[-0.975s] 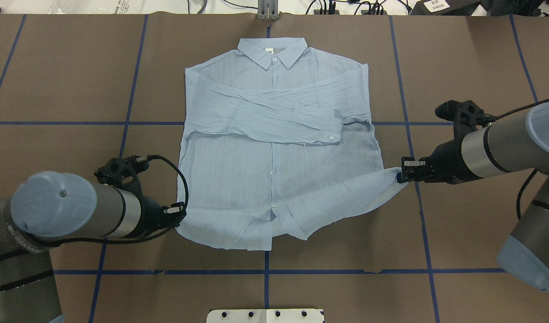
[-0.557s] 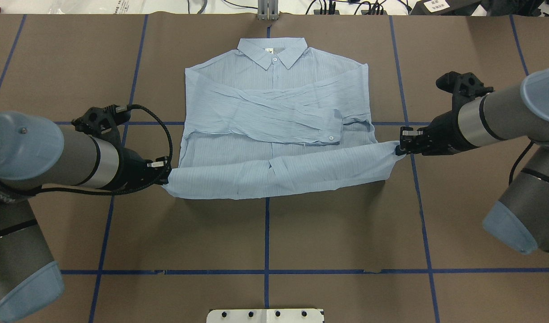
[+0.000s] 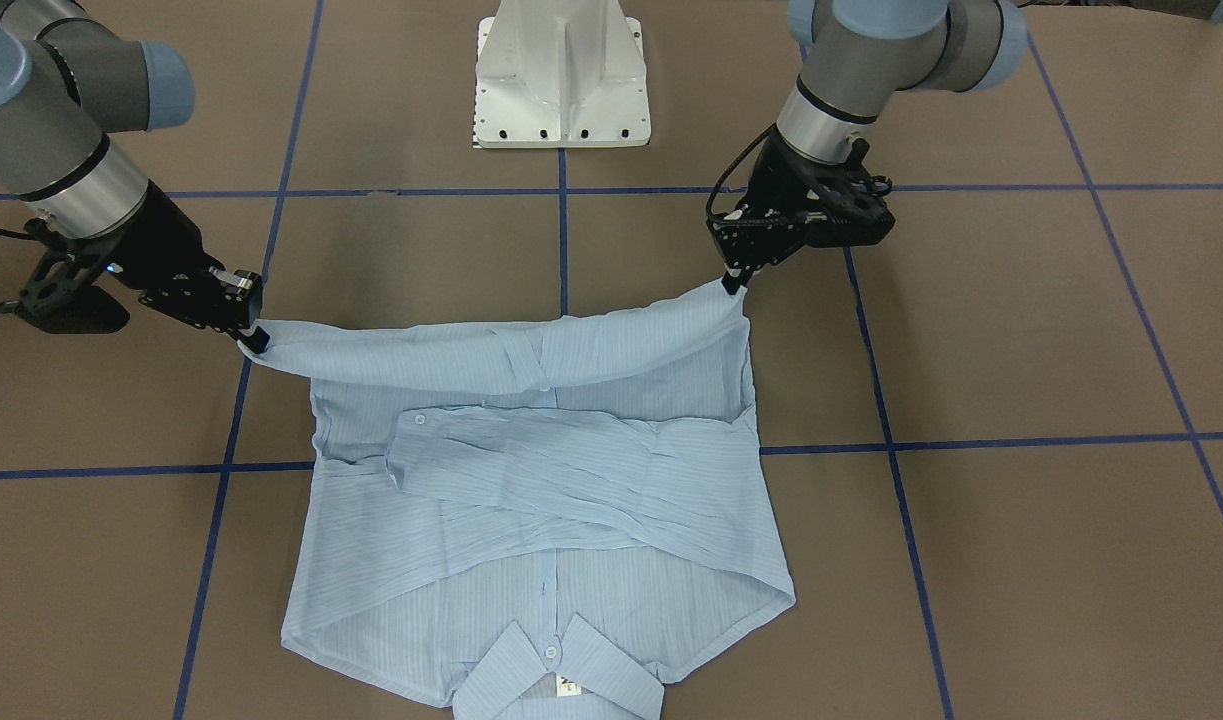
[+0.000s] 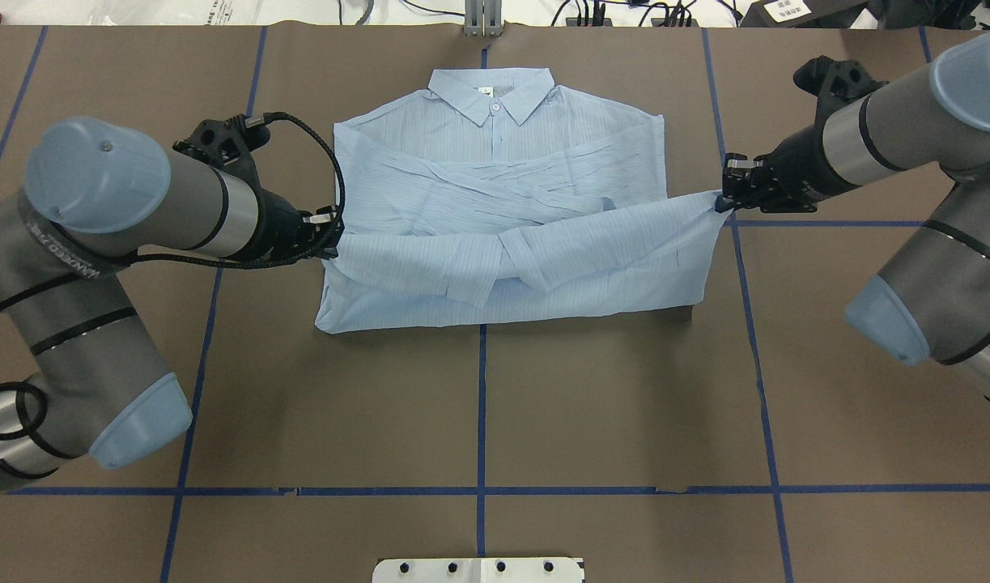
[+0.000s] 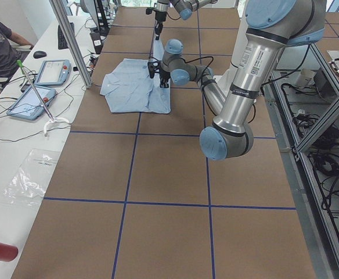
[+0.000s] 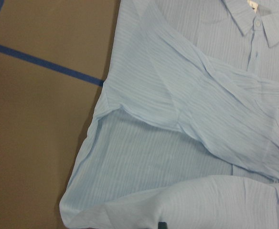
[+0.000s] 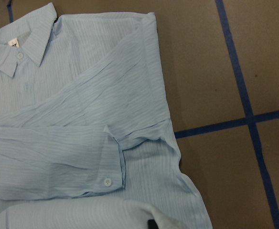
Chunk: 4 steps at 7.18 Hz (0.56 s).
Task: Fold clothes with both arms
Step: 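Lay the hem over the collar with both grippers, folding the shirt in half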
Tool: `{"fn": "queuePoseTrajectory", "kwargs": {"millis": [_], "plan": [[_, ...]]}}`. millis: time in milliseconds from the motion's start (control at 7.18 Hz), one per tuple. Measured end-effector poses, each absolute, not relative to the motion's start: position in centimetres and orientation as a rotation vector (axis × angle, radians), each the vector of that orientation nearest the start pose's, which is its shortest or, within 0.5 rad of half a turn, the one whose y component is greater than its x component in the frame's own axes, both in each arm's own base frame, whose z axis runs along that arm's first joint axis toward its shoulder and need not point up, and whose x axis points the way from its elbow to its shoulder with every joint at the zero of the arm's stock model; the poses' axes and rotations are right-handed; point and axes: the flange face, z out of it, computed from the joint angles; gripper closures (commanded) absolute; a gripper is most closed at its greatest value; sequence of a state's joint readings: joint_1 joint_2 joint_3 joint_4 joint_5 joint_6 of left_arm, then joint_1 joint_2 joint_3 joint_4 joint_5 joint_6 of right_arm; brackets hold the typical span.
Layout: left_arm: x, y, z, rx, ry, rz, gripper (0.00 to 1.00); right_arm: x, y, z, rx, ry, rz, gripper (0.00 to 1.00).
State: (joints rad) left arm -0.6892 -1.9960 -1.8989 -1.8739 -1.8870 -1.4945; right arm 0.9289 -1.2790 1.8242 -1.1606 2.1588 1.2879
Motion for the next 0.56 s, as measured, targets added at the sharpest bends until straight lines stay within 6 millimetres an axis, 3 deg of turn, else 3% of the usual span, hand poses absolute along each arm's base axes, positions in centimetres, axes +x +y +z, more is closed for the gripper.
{"fn": "queuePoseTrajectory", "kwargs": {"millis": [279, 557], "plan": [[38.1, -50.4, 25.5, 0.146, 1.101, -0.418, 1.00, -29.3, -55.7, 32.4, 0.090, -1.064, 0.336, 1.00], [38.0, -55.1, 24.4, 0.176, 1.123, -0.425, 1.00, -29.5, -59.8, 32.1, 0.089, -1.046, 0.374, 1.00]]}}
